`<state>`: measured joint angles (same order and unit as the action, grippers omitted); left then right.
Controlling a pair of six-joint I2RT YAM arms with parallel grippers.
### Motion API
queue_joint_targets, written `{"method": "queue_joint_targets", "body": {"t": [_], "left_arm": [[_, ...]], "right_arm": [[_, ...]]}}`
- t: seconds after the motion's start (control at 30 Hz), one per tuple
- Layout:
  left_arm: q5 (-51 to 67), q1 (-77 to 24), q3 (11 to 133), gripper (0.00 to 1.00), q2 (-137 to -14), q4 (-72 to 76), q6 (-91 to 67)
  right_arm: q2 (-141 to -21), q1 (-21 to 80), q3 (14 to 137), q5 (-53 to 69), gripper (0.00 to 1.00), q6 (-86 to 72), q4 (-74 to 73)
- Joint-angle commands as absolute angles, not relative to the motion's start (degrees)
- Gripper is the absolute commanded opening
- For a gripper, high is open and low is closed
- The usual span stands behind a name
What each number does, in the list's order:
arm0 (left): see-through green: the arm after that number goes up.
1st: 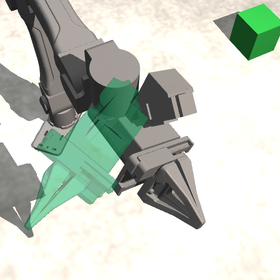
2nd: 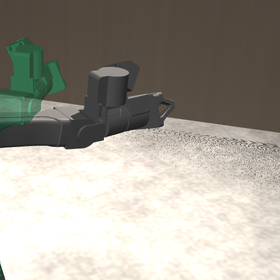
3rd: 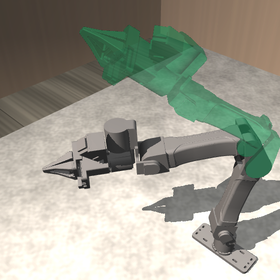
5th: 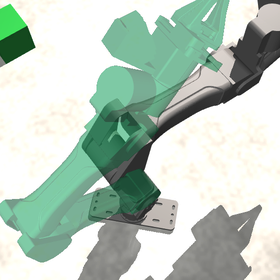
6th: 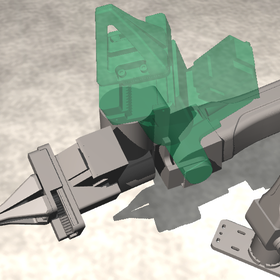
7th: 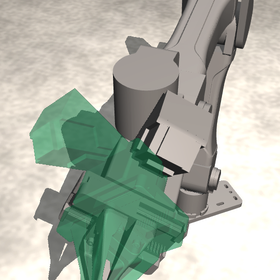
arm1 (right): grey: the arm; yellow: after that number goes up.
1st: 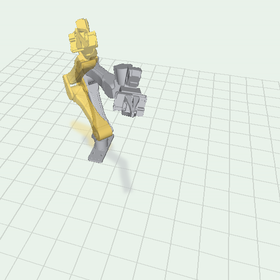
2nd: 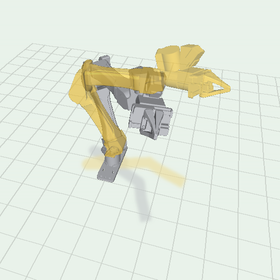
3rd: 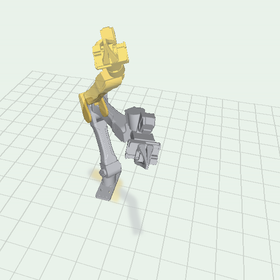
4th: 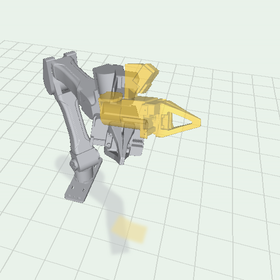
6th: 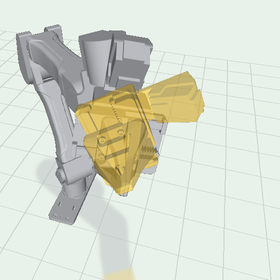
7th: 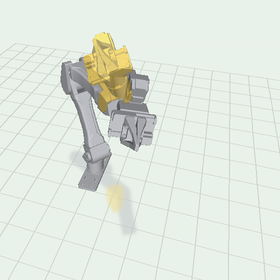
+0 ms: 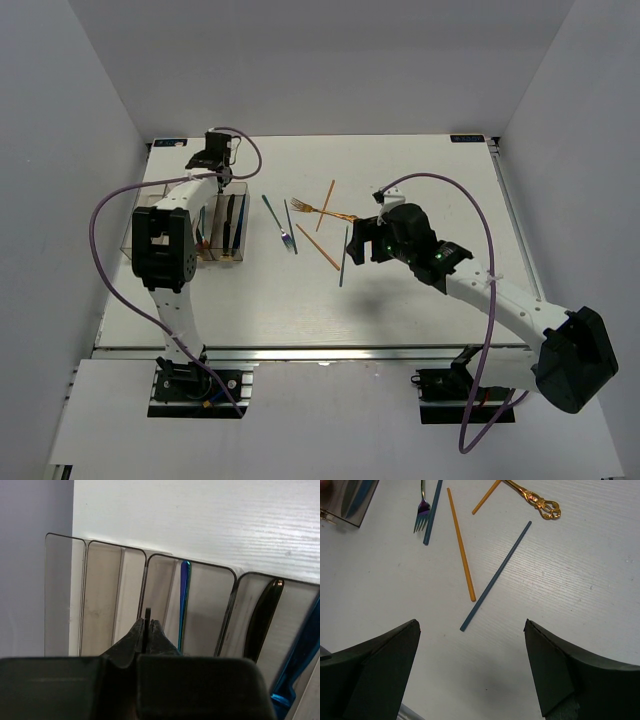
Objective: Sort the eating utensils into containers
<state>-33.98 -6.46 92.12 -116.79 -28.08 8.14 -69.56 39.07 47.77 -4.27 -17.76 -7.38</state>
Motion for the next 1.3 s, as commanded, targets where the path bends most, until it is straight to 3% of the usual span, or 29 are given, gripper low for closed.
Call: {"method": "queue_joint_targets", "body": {"t": [0.0,0.13,0.17,0.37,0.4,0.57,0.6,0.73,0.97,1.13,1.27], "left_arm": [[-35.5,-6.1,90.4,0.02,-113.8,-24.3,7.6],[-35.9,-6.0,88.8,0.24,-112.9,-25.1,6.2],[-35.0,-6.1,88.3,0.36,-112.5,-24.9,6.0],[-36.6,-6.0,88.7,0.54,-109.6,-26.4,5.1],[-37.0,-6.0,89.6,0.62,-108.7,-26.9,4.6],[-38.1,-6.0,92.4,0.83,-99.7,-31.7,-1.9],[-37.5,-6.0,92.7,0.98,-95.7,-32.9,-4.2],[-33.3,-6.0,89.8,0.98,-82.8,-36.7,-10.3],[-22.8,-6.1,55.1,0.98,-54.1,-26.4,-21.2],[-21.5,-6.1,42.9,0.98,-46.4,-25.5,-21.8],[-17.9,-6.2,42.9,0.98,-46.3,-26.5,-21.3]], "right_arm": [[-67.8,38.8,46.8,-4.0,0.89,-17.1,-4.7],[-68.2,38.8,47.3,-5.0,0.89,-16.8,-4.7],[-68.5,38.8,47.5,-5.0,0.89,-16.8,-4.7],[-70.4,38.8,49.3,-4.7,0.89,-16.7,-5.6],[-70.9,38.8,49.6,-4.7,0.89,-16.4,-5.7],[-75.1,38.8,53.7,-6.0,0.89,-14.9,-7.8],[-77.5,39.1,54.7,-6.2,0.89,-14.2,-9.1],[-85.5,41.2,61.7,-12.9,0.88,-12.9,-15.1],[-96.8,42.4,70.7,-20.3,0.7,-21.6,-22.5],[-99.8,45.9,70.8,-26.3,0.64,-25.0,-22.4],[-103.0,46.0,72.3,-27.7,0.48,-27.3,-22.3]]}}
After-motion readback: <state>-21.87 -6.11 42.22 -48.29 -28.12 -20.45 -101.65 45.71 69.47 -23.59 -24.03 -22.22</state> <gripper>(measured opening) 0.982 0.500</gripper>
